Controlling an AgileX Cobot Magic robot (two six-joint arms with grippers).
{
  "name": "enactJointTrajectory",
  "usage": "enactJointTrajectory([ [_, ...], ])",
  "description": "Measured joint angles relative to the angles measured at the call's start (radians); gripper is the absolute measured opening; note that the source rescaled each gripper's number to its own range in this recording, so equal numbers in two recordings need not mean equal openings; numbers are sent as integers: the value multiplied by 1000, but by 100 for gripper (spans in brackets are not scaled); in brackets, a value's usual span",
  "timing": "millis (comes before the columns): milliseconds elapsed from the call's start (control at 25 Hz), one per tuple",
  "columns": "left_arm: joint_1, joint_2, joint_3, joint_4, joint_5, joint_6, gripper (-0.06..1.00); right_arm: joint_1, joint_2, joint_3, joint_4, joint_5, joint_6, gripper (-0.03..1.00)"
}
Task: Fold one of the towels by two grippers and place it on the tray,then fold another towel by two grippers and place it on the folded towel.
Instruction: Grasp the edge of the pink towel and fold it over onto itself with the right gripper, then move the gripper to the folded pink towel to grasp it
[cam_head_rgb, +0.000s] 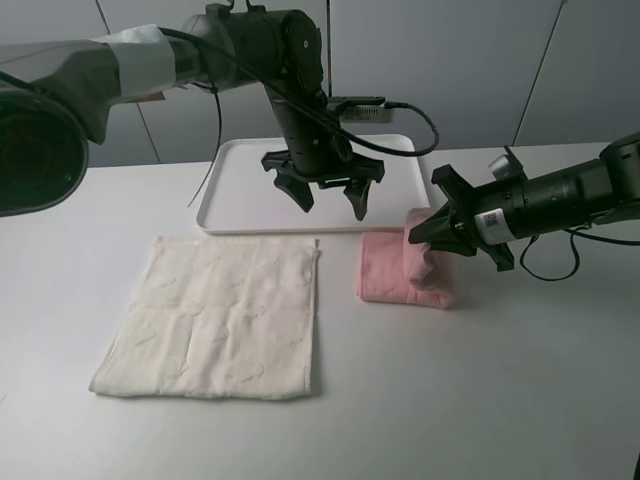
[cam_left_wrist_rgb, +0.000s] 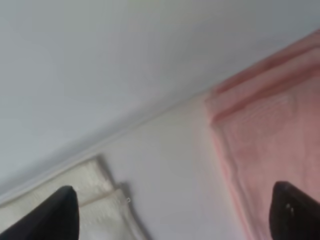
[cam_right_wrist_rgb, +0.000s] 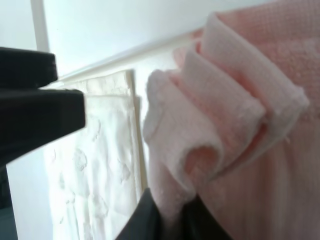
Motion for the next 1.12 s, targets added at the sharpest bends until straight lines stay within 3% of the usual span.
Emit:
enactJointTrajectory([
  [80,4,-2,-13,-3,4,2,98,0,0,0,0,0,0,6],
  [160,4,-5,-25,-3,6,11,98,0,0,2,14,0,0,16],
  [320,4,-9,-30,-3,9,24,98,0,0,2,84,49,-29,49],
  [400,6,-10,-30,-3,10,31,98,0,0,2,114,96,-57,58],
  [600,28,-10,-30,-3,32,47,98,-7,-30,2,116,100,-102,62],
  [920,55,-10,-30,2,36,65,98,-95,-60,-7,-97,-38,-26,62],
  [1120,55,-10,-30,0,36,77,98,-95,-60,-7,-136,-94,-1,62],
])
